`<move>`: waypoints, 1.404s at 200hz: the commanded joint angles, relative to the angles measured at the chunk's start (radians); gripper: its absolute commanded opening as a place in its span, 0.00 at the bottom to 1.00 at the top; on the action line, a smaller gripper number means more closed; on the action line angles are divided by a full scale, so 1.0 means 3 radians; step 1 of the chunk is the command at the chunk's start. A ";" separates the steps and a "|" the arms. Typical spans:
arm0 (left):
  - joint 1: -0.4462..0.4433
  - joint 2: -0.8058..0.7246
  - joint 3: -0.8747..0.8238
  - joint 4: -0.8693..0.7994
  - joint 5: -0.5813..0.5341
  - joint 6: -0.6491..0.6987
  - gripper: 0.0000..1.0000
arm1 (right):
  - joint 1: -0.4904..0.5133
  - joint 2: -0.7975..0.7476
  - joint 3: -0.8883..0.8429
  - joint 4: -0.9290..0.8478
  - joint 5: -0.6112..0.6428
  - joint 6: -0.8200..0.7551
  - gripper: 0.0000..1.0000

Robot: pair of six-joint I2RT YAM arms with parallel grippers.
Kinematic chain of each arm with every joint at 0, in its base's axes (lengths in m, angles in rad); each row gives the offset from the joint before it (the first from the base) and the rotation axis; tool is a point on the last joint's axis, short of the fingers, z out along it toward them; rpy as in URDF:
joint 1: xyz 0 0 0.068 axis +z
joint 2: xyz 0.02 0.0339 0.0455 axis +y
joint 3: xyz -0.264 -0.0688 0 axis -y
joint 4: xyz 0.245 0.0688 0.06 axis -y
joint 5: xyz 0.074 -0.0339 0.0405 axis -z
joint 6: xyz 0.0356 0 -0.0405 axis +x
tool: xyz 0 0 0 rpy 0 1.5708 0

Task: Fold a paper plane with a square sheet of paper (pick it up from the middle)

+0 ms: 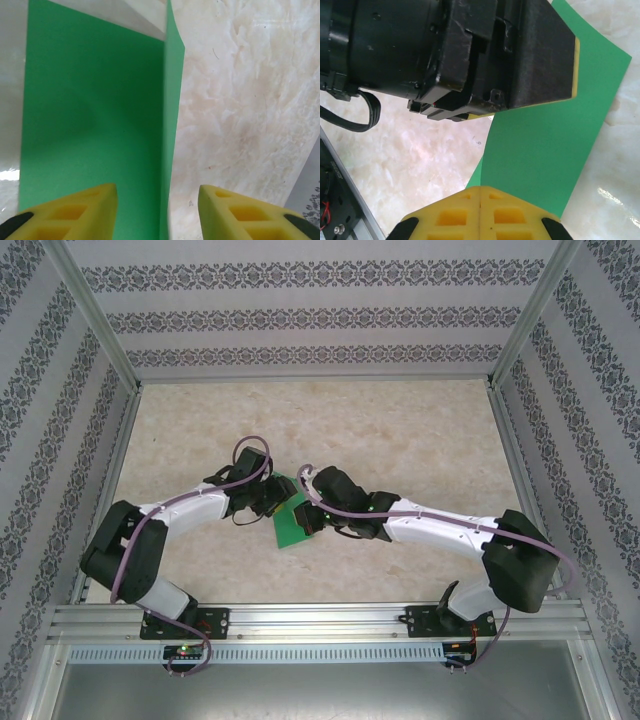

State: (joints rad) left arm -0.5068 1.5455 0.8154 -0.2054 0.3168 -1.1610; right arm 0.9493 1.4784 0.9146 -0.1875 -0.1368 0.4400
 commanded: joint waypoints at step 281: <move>0.0001 0.0200 0.0354 -0.0031 0.0232 0.0042 0.07 | 0.0666 -0.0029 -0.0669 0.0723 0.1424 -0.1144 0.06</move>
State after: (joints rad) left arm -0.5068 1.5974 0.8951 -0.1967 0.3805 -1.1790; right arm 1.1389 1.4929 0.7166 0.0162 0.2691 0.0826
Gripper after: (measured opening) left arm 0.068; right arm 0.093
